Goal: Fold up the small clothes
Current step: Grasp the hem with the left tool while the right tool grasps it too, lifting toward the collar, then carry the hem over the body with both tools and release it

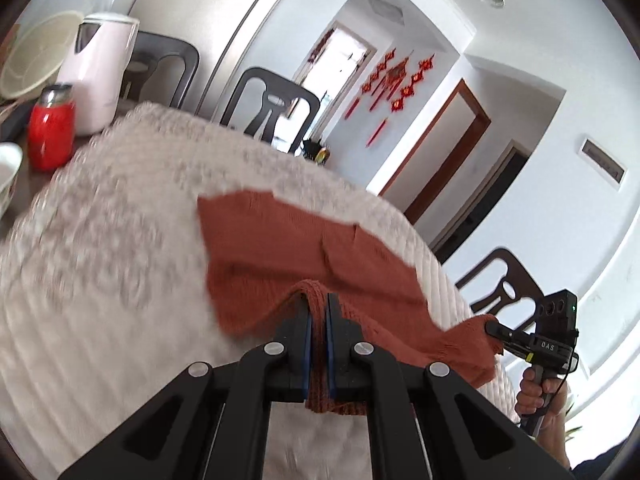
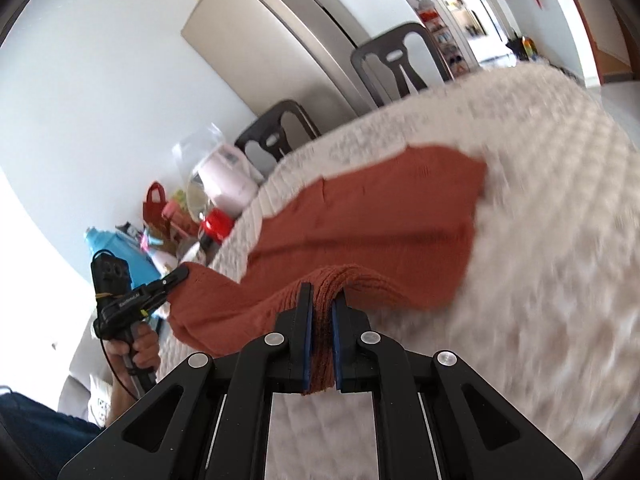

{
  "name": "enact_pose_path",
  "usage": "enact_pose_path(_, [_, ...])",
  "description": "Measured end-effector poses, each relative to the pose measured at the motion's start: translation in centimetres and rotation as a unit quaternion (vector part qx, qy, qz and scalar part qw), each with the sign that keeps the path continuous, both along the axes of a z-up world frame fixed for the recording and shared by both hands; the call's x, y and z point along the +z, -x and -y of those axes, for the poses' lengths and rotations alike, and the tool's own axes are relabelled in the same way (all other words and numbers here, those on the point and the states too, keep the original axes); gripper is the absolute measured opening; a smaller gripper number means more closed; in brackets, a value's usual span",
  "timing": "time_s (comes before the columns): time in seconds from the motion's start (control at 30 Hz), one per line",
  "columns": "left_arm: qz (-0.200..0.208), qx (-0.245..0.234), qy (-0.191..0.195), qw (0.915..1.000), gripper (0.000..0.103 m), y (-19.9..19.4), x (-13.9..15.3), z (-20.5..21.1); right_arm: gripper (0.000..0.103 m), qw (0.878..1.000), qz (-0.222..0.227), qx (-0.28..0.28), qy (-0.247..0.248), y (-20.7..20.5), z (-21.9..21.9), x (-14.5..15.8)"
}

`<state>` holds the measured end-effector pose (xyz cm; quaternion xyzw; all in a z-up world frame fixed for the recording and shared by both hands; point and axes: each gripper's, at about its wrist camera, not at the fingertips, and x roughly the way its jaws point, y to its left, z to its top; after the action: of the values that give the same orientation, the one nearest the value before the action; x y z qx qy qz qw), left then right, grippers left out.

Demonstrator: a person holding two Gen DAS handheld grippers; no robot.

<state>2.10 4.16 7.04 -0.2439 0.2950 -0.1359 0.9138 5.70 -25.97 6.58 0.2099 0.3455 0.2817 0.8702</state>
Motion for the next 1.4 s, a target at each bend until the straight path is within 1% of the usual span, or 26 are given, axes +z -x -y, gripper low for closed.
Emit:
enact_pose_path(0.1, [-0.003,0.013,0.012,0.9998,0.007,-3.1,0.5,-1.1,0.008,1.0,-0.006,-0.007,-0.013,-2.9,0.5,0.2])
enact_pose_path(0.2, [-0.006,0.021,0.014,0.9997,0.007,-5.9,0.6,-1.8,0.008,1.0,-0.017,-0.015,-0.021,-6.2,1.0,0.0])
enact_pose_path(0.3, [-0.018,0.022,0.015,0.9995,0.007,-8.8,0.1,-2.2,0.008,0.999,-0.033,-0.022,-0.022,-9.3,1.3,-0.7])
enact_pose_path(0.43, [-0.044,0.023,0.023,0.9985,0.007,-12.6,-1.2,-2.6,0.008,0.998,-0.056,-0.03,-0.025,-12.5,1.4,-1.6])
enact_pose_path(0.67, [-0.068,0.041,0.026,0.9965,0.007,-16.9,-2.6,-3.3,0.008,0.994,-0.09,-0.048,-0.044,-17.0,2.2,-3.3])
enact_pose_path(0.77, [-0.084,0.044,0.026,0.9952,0.007,-18.4,-3.7,-3.4,0.008,0.99,-0.117,-0.063,-0.053,-18.6,2.7,-5.0])
enact_pose_path(0.83, [-0.103,0.048,0.026,0.9932,0.007,-19.5,-5.0,-3.4,0.008,0.986,-0.139,-0.073,-0.052,-19.6,3.0,-6.4])
enact_pose_path(0.9, [-0.122,0.051,0.035,0.9906,0.007,-20.5,-6.2,-3.5,0.008,0.981,-0.166,-0.082,-0.062,-20.2,3.3,-7.7])
enact_pose_path(0.97, [-0.135,0.052,0.043,0.9886,0.007,-20.9,-7.0,-3.6,0.008,0.978,-0.173,-0.084,-0.078,-20.3,3.6,-7.9])
enact_pose_path(1.03, [-0.137,0.053,0.054,0.9877,0.007,-20.9,-7.2,-3.7,0.01,0.976,-0.179,-0.085,-0.085,-20.6,3.8,-7.6])
enact_pose_path(1.07, [-0.134,0.053,0.061,0.9877,0.008,-20.9,-7.1,-3.8,0.013,0.976,-0.18,-0.084,-0.09,-20.8,3.8,-7.5])
enact_pose_path(1.13, [-0.129,0.055,0.077,0.9871,0.009,-20.9,-6.6,-4.2,0.022,0.975,-0.175,-0.083,-0.108,-21.2,4.0,-7.0])
enact_pose_path(1.17, [-0.124,0.059,0.085,0.9869,0.013,-21.0,-6.3,-4.5,0.035,0.975,-0.169,-0.085,-0.116,-21.3,4.2,-6.8])
enact_pose_path(1.2, [-0.117,0.065,0.086,0.9872,0.021,-20.9,-6.0,-4.7,0.047,0.974,-0.162,-0.089,-0.13,-21.4,4.4,-6.6])
enact_pose_path(1.23, [-0.109,0.075,0.084,0.9877,0.025,-20.9,-5.6,-5.0,0.049,0.974,-0.158,-0.091,-0.139,-21.5,4.6,-6.4])
enact_pose_path(1.3, [-0.101,0.088,0.08,0.9877,0.026,-20.9,-5.0,-5.4,0.049,0.974,-0.151,-0.098,-0.139,-21.6,4.7,-6.2])
enact_pose_path(1.4, [-0.095,0.098,0.053,0.9892,0.026,-20.3,-4.3,-5.5,0.049,0.979,-0.136,-0.104,-0.11,-21.0,4.5,-5.4])
